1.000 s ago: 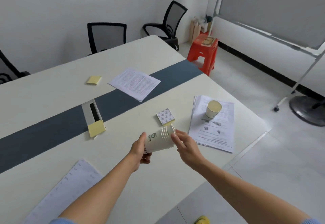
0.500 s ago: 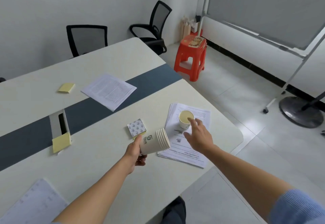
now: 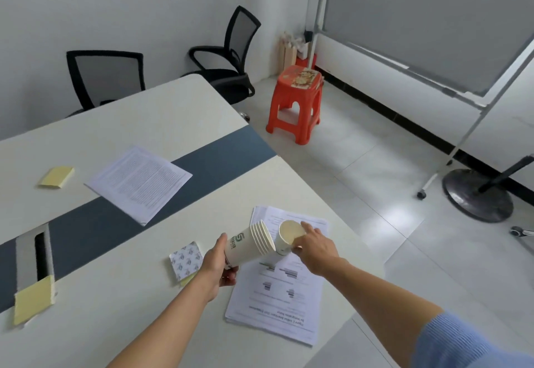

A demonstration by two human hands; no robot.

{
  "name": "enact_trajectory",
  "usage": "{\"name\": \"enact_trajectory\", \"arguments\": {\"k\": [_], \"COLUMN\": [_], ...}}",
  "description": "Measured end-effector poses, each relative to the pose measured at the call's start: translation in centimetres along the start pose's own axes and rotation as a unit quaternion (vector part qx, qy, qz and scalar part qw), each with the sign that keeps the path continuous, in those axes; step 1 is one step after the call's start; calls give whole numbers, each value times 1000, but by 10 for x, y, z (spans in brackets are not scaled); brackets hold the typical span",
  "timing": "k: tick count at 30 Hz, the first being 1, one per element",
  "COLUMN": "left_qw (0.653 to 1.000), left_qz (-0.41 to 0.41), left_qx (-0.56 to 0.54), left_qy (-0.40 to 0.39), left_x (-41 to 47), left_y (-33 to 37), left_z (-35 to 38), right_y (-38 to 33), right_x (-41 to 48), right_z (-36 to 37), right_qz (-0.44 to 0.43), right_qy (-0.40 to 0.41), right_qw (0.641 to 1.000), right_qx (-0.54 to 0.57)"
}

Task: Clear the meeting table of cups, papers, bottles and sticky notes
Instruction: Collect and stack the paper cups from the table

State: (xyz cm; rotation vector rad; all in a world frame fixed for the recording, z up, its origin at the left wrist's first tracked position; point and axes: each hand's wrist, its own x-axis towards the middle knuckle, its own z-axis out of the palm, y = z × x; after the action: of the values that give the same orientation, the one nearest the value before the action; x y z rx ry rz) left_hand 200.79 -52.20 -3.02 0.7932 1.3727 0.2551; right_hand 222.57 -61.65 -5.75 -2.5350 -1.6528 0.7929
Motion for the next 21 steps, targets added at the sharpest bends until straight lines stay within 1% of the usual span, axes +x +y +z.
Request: {"name": "enact_trajectory", "arguments": {"k": [2,4,6,8,10,12,14,16,17,21], "left_qw": [1000,999,997,993,993,990,984,979,977,959], "left_qz": [1,8,22,30,30,29,32,43,51,66], "left_qx": [20,38,64,89,73,76,104,127,134,179], "left_qy": [-6,-12,-31,-66,-84,-111,-138,-154,-160,-211], "left_x": [6,11,14,12,12,10,4,-2,-5,-36], "left_y": [13,25,38,49,54,57,56,56,56,36], "left_z": [13,28,53,99,121,153,201,242,255,362], "right_y": [8,19,37,67,76,97,137,173,183,266], "right_x": [0,-2,-6,-25,-38,-54,-76,-94,-101,-157], "right_z": [-18,-41,-71,-99,-112,-118,-121,-123,-122,-127], "right_qz": [26,46,52,48,27,32,54,65,65,75], "right_qy": [60,115,162,197,212,231,257,266,267,270], "right_qw": [991,969,943,918,907,893,873,856,855,862], "right_qx": [115,212,287,342,363,386,411,439,440,422]}}
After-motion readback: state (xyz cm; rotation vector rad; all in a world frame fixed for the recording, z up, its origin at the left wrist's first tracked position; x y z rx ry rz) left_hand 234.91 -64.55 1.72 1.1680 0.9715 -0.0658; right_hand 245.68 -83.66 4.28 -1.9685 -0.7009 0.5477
